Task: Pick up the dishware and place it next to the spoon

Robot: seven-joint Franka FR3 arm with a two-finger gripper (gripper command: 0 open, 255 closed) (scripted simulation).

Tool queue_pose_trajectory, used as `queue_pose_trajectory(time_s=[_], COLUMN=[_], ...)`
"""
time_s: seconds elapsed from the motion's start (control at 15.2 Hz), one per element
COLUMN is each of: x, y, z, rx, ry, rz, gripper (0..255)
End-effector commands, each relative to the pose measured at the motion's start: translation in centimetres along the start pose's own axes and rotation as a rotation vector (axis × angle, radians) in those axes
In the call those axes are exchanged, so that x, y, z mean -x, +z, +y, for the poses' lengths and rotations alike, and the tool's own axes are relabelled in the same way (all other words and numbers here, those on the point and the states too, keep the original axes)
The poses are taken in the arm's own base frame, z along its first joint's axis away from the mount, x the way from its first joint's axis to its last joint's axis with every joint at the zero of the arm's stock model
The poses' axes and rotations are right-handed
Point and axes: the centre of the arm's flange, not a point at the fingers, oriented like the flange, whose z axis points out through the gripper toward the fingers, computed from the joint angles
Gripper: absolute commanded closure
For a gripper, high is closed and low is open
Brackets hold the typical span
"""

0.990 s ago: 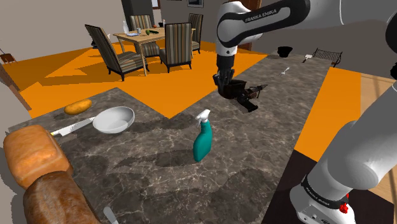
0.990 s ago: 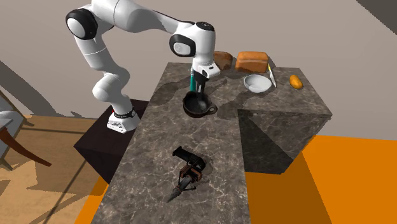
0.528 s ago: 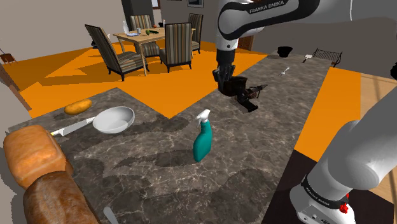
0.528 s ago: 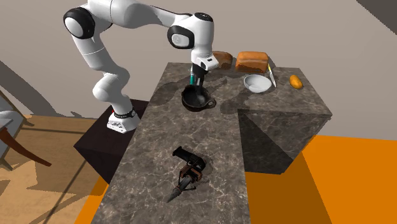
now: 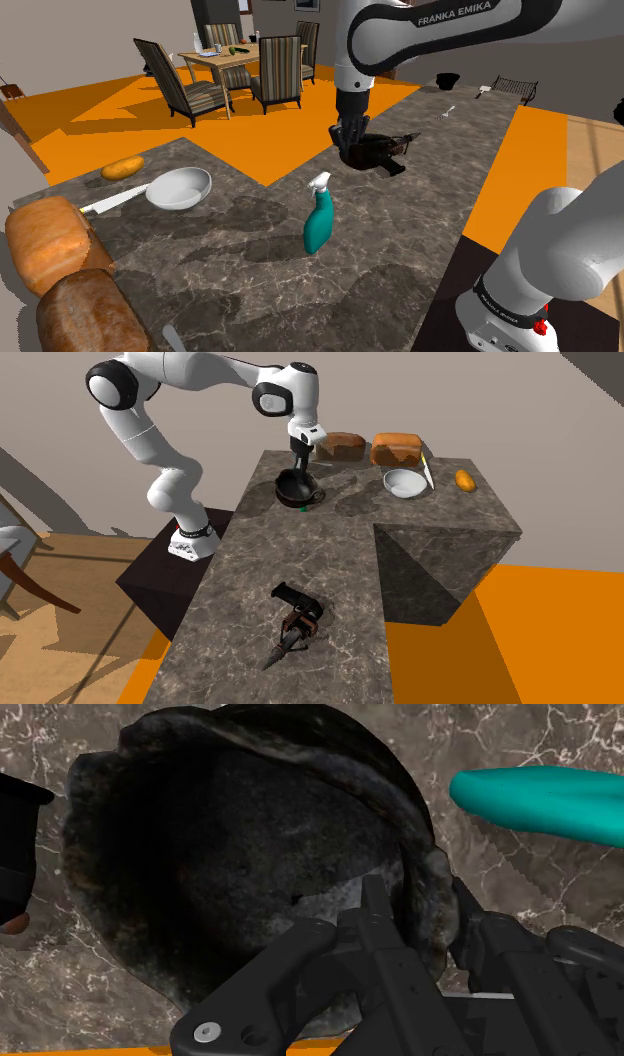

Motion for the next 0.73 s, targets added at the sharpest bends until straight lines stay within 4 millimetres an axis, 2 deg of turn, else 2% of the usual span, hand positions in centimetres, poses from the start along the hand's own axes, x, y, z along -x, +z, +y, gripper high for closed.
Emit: queue_pose_trajectory(time_s=[0.0, 0.66], x=[1.4, 8.3], y=[0.2, 0.9], z=[-2.3, -13.5], rx=[0.0, 0.0], ry=[0.001, 0.001], rz=[0.001, 0.001], gripper=[255, 255])
